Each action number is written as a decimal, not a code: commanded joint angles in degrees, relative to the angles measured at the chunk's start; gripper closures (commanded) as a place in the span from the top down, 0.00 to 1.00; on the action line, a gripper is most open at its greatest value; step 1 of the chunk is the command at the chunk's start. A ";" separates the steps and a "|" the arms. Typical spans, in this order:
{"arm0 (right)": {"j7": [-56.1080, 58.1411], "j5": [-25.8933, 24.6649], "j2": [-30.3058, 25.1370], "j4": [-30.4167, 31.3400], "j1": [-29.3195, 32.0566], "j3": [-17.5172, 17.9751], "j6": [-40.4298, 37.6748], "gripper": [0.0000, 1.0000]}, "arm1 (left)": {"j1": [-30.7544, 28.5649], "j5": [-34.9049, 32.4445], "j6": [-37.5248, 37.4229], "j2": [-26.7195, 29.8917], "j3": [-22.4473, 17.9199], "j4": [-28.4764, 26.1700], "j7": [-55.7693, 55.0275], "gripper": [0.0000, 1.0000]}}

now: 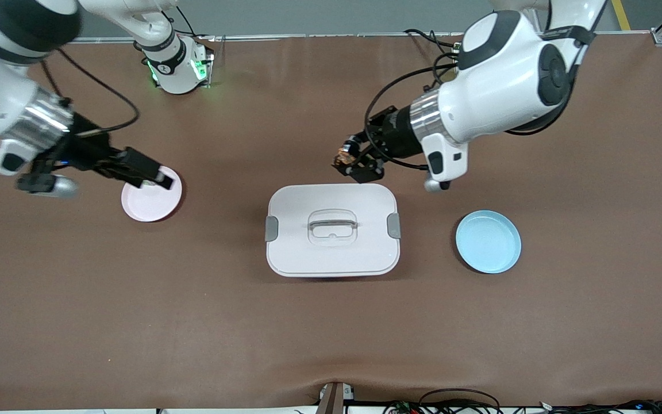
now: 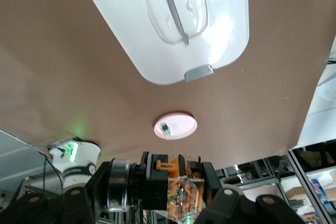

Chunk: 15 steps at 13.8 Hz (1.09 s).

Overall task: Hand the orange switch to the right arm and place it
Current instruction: 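Bring the switch toward the right gripper above the white box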

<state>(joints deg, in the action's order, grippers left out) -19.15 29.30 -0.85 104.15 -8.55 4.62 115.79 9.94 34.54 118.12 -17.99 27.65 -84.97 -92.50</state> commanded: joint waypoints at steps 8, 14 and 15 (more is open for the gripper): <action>-3.60 6.65 -10.93 9.94 -13.67 -0.49 11.73 1.00 | 8.33 4.48 14.68 -5.74 0.21 0.95 -1.19 0.08; -6.78 3.15 -9.96 9.85 -18.08 -0.49 16.84 1.00 | 9.92 4.04 14.95 -6.09 0.03 0.86 -1.71 0.09; -6.87 1.91 -9.87 10.02 -18.08 -0.49 16.84 1.00 | 9.92 4.13 14.95 -6.09 0.12 0.86 -1.71 0.09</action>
<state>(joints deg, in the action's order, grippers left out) -25.24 33.42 -10.28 113.37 -26.26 4.60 132.12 19.52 38.35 132.68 -23.91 27.70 -84.93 -93.21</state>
